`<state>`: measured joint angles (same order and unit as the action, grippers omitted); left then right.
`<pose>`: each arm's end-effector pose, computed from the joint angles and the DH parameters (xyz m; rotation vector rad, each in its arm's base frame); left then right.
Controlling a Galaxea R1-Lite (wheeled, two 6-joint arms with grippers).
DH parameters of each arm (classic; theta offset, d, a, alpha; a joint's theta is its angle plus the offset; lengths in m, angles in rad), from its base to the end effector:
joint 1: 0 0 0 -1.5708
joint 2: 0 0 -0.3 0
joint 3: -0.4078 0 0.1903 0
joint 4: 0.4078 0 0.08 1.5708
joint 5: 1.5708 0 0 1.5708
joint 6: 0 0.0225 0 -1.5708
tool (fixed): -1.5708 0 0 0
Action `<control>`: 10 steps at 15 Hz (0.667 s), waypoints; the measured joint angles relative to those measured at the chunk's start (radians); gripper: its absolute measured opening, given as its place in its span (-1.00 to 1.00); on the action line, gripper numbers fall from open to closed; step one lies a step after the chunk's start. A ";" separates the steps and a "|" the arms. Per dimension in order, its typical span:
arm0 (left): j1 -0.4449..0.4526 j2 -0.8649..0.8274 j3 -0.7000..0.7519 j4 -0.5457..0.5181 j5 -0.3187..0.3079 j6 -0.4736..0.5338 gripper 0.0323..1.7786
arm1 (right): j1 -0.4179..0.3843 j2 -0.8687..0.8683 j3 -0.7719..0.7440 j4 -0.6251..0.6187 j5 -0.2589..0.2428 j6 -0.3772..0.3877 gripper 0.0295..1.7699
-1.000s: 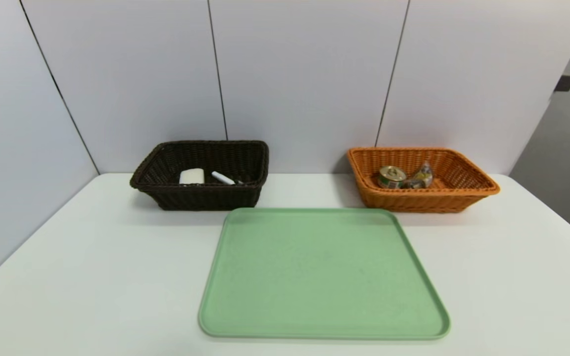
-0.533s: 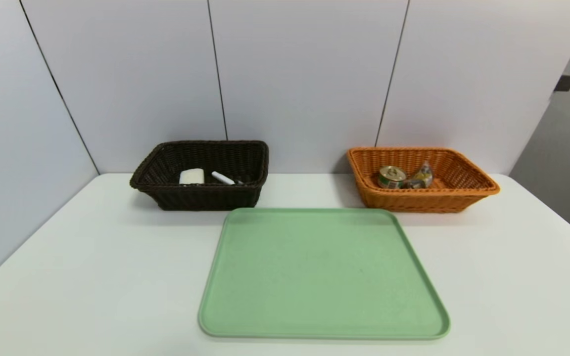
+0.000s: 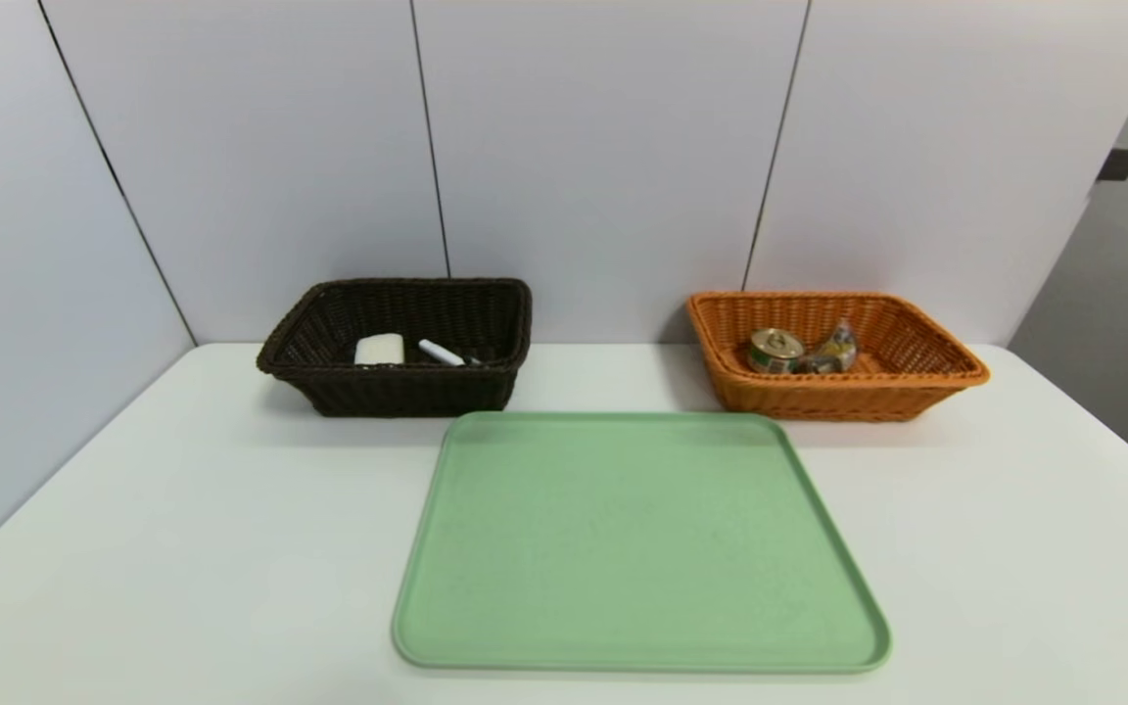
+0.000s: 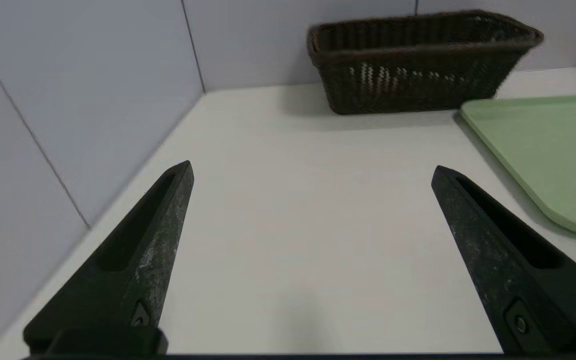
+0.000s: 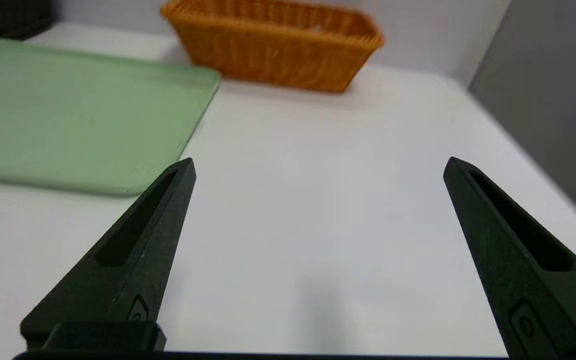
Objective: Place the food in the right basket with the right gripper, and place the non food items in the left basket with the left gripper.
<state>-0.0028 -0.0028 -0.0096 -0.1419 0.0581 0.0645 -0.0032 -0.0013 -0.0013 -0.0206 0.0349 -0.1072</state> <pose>-0.0250 0.0014 0.0925 0.0597 -0.1524 0.0601 -0.0230 0.0009 0.0779 -0.1076 -0.0249 0.0304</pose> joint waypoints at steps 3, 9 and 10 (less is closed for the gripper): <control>0.000 0.000 0.006 0.142 -0.037 -0.099 0.90 | 0.000 0.000 0.000 0.026 0.003 0.047 0.93; 0.001 0.001 0.006 0.145 -0.033 -0.112 0.90 | 0.000 0.000 0.001 0.025 -0.015 0.054 0.93; 0.001 0.001 0.006 0.145 -0.033 -0.113 0.90 | 0.000 0.000 0.001 0.024 -0.020 0.061 0.93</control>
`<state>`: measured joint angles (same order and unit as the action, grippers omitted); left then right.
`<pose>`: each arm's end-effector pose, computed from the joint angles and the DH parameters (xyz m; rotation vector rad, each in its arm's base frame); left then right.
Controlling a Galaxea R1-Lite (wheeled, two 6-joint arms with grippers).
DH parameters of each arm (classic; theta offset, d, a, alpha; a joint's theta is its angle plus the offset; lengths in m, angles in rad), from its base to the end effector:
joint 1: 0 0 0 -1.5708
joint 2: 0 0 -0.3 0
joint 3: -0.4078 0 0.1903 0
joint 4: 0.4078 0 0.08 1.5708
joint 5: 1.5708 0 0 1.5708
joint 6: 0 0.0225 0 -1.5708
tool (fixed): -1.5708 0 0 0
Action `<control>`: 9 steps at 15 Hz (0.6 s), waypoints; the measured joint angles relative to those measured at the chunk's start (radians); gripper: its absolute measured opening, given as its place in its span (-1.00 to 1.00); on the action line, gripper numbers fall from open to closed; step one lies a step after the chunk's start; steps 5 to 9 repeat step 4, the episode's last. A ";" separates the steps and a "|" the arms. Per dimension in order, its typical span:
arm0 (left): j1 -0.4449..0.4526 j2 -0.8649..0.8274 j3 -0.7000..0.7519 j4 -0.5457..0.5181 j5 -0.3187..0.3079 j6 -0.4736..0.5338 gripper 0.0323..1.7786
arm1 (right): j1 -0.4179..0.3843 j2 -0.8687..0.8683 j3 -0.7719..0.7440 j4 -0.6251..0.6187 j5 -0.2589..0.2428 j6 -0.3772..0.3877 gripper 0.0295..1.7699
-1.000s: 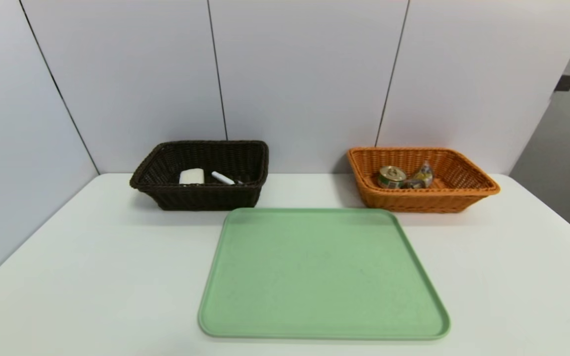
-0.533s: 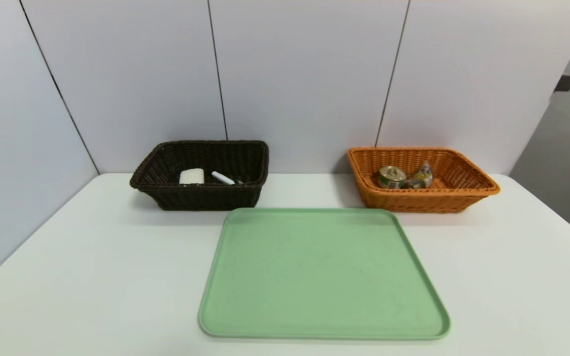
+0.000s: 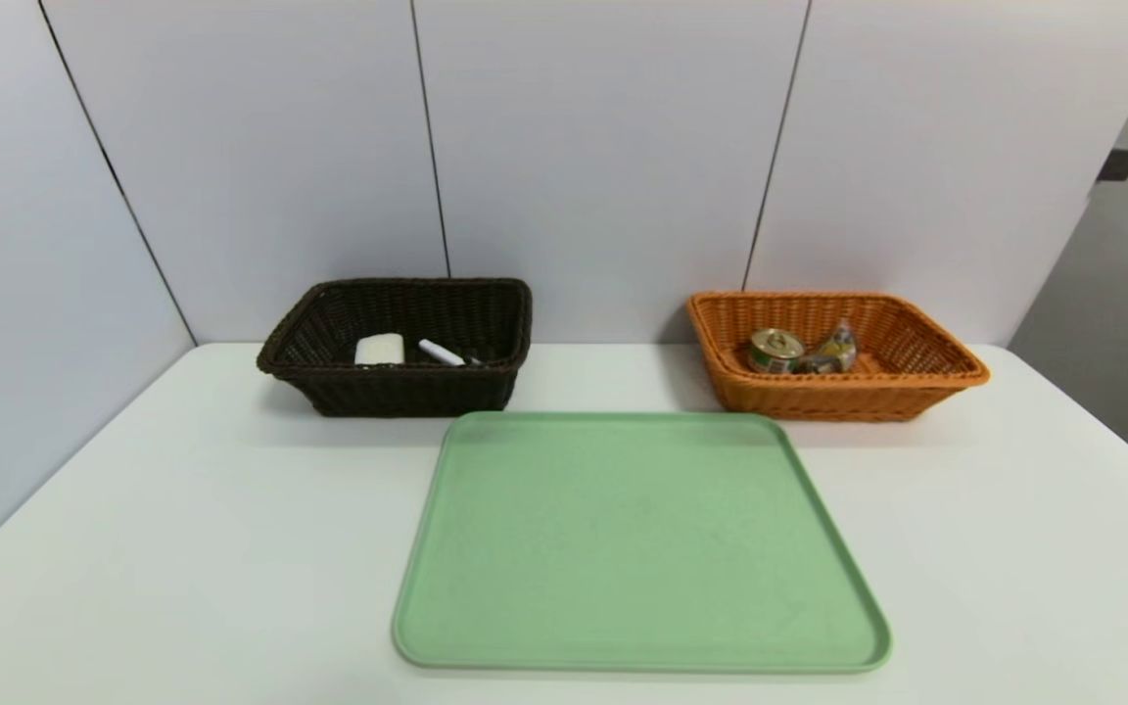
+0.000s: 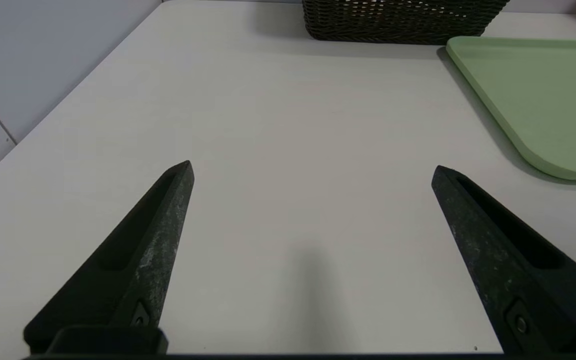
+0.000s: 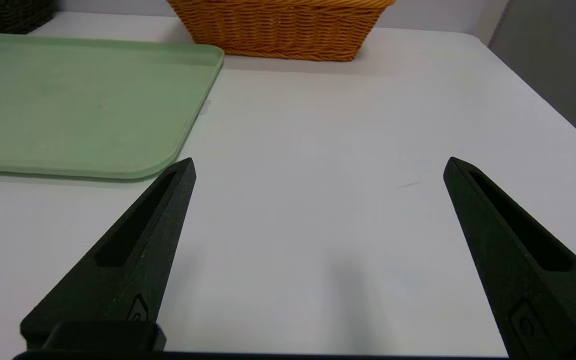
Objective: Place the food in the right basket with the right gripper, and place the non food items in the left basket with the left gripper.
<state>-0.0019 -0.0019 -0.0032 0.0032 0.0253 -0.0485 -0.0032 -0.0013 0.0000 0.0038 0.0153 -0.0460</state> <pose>-0.0232 0.0006 0.0760 -0.0485 -0.0025 0.0233 -0.0229 0.0004 0.0751 -0.0460 0.0022 0.0122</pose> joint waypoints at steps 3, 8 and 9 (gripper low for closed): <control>0.000 0.000 0.000 0.000 0.000 0.000 0.90 | 0.000 0.000 0.000 0.000 -0.013 0.024 0.93; 0.000 0.000 0.000 0.000 0.000 0.000 0.90 | 0.000 0.000 0.000 0.000 -0.016 0.046 0.93; 0.000 0.000 0.000 0.000 0.000 0.000 0.90 | 0.000 0.000 0.000 0.000 -0.016 0.046 0.93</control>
